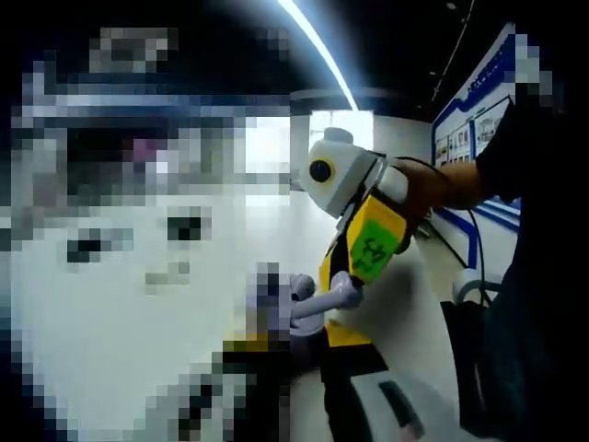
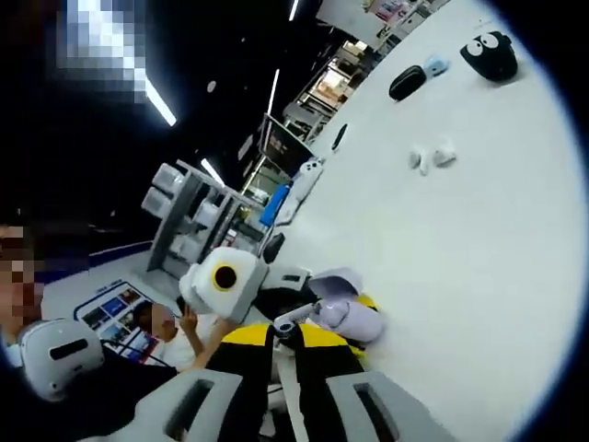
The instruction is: Pick up the earbuds from the table and place the earbuds into the earbud case
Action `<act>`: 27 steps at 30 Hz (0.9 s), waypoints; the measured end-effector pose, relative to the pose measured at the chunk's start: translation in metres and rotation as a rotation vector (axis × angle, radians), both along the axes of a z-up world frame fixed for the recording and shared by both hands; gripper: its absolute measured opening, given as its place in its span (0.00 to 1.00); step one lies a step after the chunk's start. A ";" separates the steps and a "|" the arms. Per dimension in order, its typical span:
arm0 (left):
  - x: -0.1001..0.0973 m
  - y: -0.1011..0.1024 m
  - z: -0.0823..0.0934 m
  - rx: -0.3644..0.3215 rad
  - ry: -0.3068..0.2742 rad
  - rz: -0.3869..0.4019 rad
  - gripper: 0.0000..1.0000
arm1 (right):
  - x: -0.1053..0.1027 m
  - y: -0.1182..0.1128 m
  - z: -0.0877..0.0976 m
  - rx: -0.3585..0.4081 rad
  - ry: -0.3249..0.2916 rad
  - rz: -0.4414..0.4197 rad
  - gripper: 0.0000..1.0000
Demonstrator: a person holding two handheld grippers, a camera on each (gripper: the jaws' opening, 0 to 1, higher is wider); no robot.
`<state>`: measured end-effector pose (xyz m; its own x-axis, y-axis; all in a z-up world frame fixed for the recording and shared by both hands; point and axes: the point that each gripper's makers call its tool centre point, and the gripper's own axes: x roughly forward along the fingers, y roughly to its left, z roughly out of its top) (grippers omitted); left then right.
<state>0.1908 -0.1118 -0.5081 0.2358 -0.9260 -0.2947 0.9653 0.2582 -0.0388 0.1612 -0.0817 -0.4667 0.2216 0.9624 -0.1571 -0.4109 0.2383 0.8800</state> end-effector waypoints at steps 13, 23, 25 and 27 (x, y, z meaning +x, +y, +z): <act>-0.001 -0.001 0.000 0.002 -0.004 -0.001 0.19 | 0.002 0.001 -0.004 0.048 0.138 -0.007 0.10; -0.001 -0.001 0.000 0.001 -0.001 -0.001 0.19 | 0.004 0.000 -0.001 0.081 0.188 -0.020 0.10; -0.001 -0.001 0.000 0.001 -0.001 -0.002 0.19 | 0.005 -0.001 0.000 0.087 0.197 -0.025 0.10; -0.001 -0.001 0.000 0.002 -0.002 -0.002 0.19 | 0.006 -0.001 0.001 0.093 0.209 -0.032 0.10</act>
